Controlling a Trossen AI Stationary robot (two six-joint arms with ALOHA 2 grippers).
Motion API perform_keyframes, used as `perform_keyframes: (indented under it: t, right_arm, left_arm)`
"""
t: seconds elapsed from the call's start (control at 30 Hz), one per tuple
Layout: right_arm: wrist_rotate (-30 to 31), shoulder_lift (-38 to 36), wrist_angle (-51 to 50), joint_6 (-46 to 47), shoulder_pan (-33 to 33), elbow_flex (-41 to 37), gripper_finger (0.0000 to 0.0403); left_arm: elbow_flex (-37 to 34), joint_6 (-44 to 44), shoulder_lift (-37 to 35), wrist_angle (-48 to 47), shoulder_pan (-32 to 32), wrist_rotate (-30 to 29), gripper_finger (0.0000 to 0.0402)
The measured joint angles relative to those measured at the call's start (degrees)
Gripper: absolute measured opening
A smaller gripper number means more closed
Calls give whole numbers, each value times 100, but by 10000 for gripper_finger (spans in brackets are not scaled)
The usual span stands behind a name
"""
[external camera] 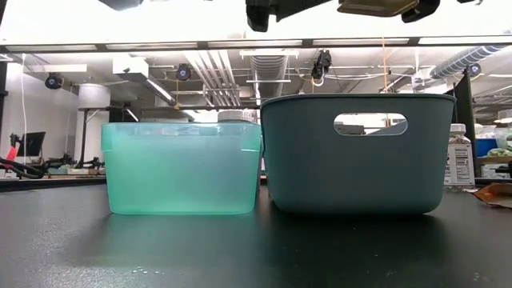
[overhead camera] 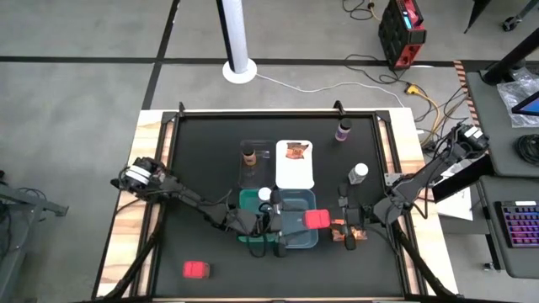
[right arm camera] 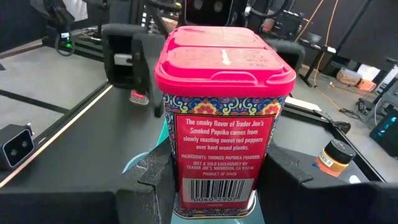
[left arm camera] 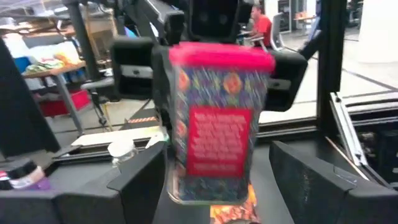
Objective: Sort spices by type
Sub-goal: Put the top red seasoning can into the blue bin
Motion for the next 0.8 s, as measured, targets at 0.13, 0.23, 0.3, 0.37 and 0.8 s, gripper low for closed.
perform_keyframes:
  t: [0.13,0.23,0.3,0.37,0.8]
  right_arm:
    - [0,0,-11,-18,-12,41,158]
    - [2,-2,-8,-15,-13,43,158]
    - [2,-2,-22,-15,-13,43,158]
    - [2,-2,-15,-15,-25,43,158]
    - [42,-2,-15,-17,-55,43,175]
  left_arm:
    - [0,-8,99,145,52,-101,267]
    - [0,89,167,246,79,-132,267]
    - [0,128,169,274,86,-133,267]
    - [0,117,168,279,111,-84,264]
    - [0,-3,168,264,286,194,196]
